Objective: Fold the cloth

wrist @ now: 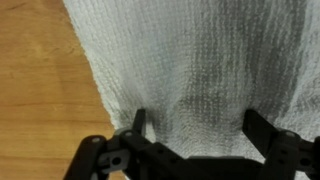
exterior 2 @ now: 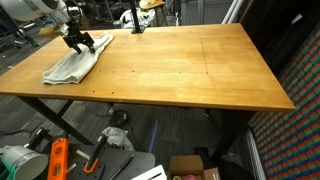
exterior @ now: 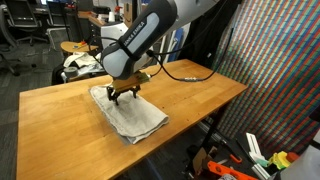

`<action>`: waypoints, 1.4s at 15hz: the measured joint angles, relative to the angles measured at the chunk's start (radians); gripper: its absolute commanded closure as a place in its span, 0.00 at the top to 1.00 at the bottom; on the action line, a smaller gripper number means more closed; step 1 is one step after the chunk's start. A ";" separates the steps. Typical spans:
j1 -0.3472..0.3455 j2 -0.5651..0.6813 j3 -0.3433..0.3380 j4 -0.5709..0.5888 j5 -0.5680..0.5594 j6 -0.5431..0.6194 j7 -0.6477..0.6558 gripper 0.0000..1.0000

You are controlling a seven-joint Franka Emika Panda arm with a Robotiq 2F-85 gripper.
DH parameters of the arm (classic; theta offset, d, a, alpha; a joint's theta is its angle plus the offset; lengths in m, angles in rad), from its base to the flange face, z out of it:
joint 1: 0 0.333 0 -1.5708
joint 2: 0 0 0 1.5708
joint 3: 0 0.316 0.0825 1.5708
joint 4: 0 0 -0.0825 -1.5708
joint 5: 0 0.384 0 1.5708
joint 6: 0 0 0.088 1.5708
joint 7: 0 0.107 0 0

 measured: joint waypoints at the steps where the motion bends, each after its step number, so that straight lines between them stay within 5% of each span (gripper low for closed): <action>1: -0.004 0.009 -0.003 0.007 0.009 0.000 -0.012 1.00; 21: -0.053 0.018 0.010 0.062 0.196 0.039 -0.185 1.00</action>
